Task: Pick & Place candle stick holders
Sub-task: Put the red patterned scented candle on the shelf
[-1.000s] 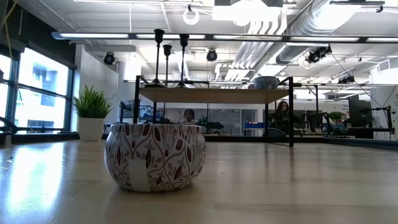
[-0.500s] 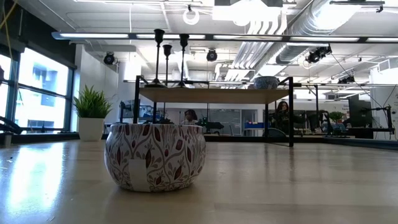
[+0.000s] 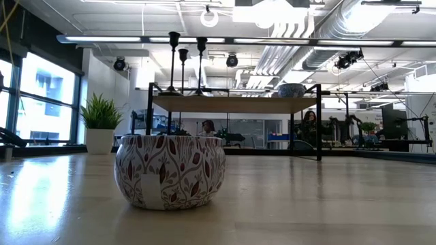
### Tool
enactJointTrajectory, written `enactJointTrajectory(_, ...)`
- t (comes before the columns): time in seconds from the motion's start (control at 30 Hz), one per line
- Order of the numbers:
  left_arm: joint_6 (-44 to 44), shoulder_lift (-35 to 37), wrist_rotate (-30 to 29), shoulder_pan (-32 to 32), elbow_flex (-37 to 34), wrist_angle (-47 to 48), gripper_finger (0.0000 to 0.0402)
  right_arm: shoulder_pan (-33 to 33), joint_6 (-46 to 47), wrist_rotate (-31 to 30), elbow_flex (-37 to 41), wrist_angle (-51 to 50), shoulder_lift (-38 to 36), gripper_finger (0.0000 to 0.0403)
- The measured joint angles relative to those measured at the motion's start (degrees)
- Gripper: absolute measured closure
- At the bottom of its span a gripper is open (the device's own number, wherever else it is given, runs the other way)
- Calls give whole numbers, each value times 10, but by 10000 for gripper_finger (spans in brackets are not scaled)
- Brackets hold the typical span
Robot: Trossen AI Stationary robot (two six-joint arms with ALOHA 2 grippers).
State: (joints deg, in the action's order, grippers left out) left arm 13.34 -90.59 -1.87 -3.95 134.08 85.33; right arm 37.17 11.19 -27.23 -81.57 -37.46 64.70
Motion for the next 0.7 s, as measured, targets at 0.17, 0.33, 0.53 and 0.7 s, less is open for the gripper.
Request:
enactJointTrajectory(0.17, 4, 0, 41, -1, 0, -6, 50, 0, 20, -17, 0, 23, 10, 265)
enactJointTrajectory(0.33, 3, 0, -3, -1, 0, -12, 50, 0, 18, -32, 0, 71, 19, 265)
enactJointTrajectory(0.53, -38, 0, -31, 7, 0, 4, 50, 0, 8, -71, 0, 113, 34, 265)
enactJointTrajectory(0.7, -60, 0, -83, 29, 0, 10, 50, 0, 26, -78, 0, 137, 57, 265)
